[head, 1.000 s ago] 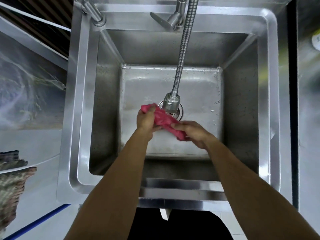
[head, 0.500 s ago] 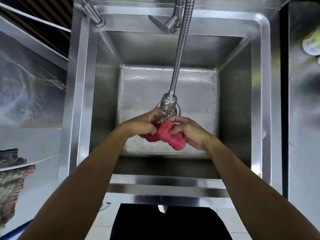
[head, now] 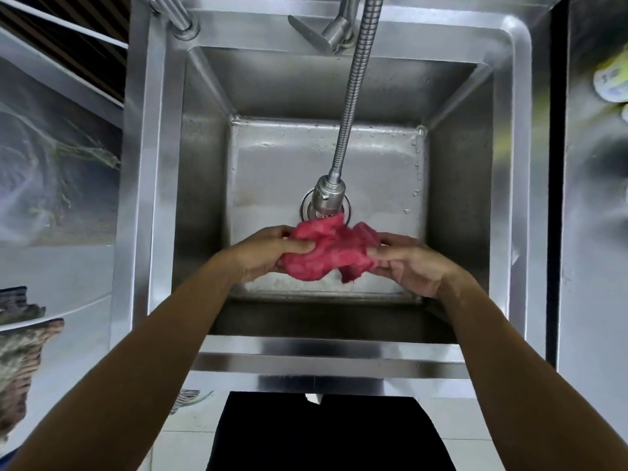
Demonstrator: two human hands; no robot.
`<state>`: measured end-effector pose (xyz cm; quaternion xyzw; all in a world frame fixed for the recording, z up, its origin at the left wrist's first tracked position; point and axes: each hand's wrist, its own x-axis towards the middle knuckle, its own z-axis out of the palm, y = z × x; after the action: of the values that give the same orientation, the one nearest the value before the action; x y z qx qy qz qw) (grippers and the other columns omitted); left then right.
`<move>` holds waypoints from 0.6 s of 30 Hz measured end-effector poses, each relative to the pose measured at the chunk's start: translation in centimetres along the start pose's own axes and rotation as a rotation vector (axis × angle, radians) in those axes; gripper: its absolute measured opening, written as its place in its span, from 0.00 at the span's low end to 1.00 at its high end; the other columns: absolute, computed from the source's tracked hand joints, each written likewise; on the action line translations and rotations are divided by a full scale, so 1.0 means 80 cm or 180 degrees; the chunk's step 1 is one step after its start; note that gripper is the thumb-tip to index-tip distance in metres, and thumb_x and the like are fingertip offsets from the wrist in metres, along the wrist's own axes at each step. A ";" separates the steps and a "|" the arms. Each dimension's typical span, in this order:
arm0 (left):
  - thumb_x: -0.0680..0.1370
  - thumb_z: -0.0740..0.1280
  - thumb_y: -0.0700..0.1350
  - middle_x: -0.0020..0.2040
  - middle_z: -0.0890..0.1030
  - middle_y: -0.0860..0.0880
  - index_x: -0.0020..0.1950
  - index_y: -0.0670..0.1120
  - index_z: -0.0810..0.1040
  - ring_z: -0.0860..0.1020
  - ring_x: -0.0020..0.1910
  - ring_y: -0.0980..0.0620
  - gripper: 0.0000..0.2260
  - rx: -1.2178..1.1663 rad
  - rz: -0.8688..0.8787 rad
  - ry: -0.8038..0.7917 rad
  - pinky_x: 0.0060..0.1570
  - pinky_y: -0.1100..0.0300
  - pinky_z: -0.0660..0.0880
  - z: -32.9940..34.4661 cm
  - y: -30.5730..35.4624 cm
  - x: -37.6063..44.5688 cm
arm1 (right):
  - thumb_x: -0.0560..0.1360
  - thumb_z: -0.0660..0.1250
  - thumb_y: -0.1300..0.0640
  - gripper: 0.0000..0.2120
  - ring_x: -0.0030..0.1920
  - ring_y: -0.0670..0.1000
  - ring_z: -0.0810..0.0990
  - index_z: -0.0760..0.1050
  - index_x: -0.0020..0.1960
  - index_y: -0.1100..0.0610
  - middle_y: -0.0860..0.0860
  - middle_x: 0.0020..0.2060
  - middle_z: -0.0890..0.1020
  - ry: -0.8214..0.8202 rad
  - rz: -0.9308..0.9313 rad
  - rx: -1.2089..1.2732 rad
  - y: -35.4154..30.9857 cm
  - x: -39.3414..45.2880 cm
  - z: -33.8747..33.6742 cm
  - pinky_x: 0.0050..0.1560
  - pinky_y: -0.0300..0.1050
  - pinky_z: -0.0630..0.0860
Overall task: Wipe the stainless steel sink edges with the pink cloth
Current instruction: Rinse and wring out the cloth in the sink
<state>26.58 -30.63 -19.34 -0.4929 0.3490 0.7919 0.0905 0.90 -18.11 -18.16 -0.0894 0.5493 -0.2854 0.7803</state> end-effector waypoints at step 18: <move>0.76 0.77 0.51 0.52 0.82 0.53 0.47 0.48 0.85 0.80 0.54 0.57 0.07 0.2246 0.0677 0.0631 0.47 0.67 0.73 -0.008 0.022 0.003 | 0.75 0.76 0.50 0.08 0.59 0.48 0.78 0.85 0.51 0.52 0.46 0.54 0.82 0.1246 -0.0861 -0.2607 -0.004 0.027 0.032 0.61 0.40 0.75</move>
<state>26.06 -32.43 -18.89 -0.4667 0.6564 0.5765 0.1377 3.61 -19.99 -18.78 -0.4050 0.7368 -0.1558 0.5185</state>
